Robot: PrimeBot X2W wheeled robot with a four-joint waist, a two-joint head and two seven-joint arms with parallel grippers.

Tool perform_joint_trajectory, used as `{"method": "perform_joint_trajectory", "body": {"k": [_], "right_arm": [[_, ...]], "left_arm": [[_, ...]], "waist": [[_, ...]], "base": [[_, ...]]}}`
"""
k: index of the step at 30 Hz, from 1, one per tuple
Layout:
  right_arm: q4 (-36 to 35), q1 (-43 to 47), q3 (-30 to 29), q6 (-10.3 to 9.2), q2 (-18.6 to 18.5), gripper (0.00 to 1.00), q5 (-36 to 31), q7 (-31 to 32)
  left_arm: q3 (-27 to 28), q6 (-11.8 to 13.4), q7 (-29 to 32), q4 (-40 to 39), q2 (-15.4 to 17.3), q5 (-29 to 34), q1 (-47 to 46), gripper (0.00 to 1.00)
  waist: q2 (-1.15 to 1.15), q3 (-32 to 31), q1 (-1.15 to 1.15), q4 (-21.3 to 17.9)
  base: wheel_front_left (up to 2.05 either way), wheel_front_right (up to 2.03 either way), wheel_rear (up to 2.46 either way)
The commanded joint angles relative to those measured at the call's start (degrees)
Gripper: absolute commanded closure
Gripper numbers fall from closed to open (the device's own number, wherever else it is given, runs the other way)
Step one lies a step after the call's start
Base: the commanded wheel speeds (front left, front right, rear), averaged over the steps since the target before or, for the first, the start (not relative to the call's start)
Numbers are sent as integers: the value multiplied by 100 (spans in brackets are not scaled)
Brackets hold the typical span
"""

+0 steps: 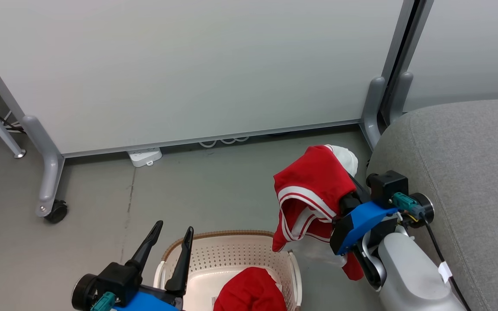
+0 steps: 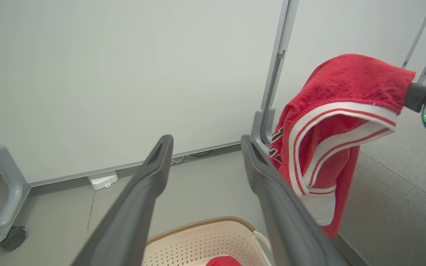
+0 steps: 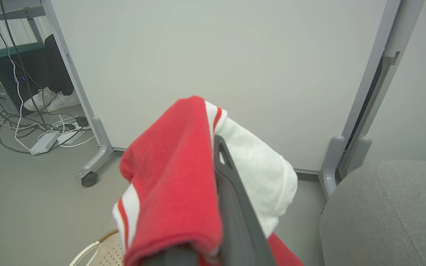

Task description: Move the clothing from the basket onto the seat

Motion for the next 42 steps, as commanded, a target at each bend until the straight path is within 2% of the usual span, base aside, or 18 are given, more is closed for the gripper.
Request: {"method": "perform_joint_trajectory", "body": {"k": [1, 9, 14, 32, 42], "right_arm": [[-46, 97, -8, -4, -5, 100, -22, 12], [-125, 55, 51, -4, -5, 100, 64, 62], [-153, 19, 63, -4, -5, 100, 69, 75], [-184, -65, 19, -4, -4, 100, 116, 47], [-154, -57, 15, -4, -3, 100, 193, 2]], "left_arm": [[47, -28, -17, 2, -7, 44, 76, 0], [186, -155, -17, 92, -133, 211, 54, 0], [223, -190, -17, 85, -171, 279, 33, 0], [174, -230, -17, 42, -188, 408, -181, 0], [138, -232, -17, 22, -134, 368, -266, 0]], "waist": [[0, 4, 1, -1], [0, 44, 1, -89], [0, 103, 1, -298], [0, 304, 1, -1899], [0, 413, 1, -2549]], "base": [[0, 0, 0], [0, 0, 0], [0, 0, 0], [0, 0, 0], [0, 0, 0]]}}
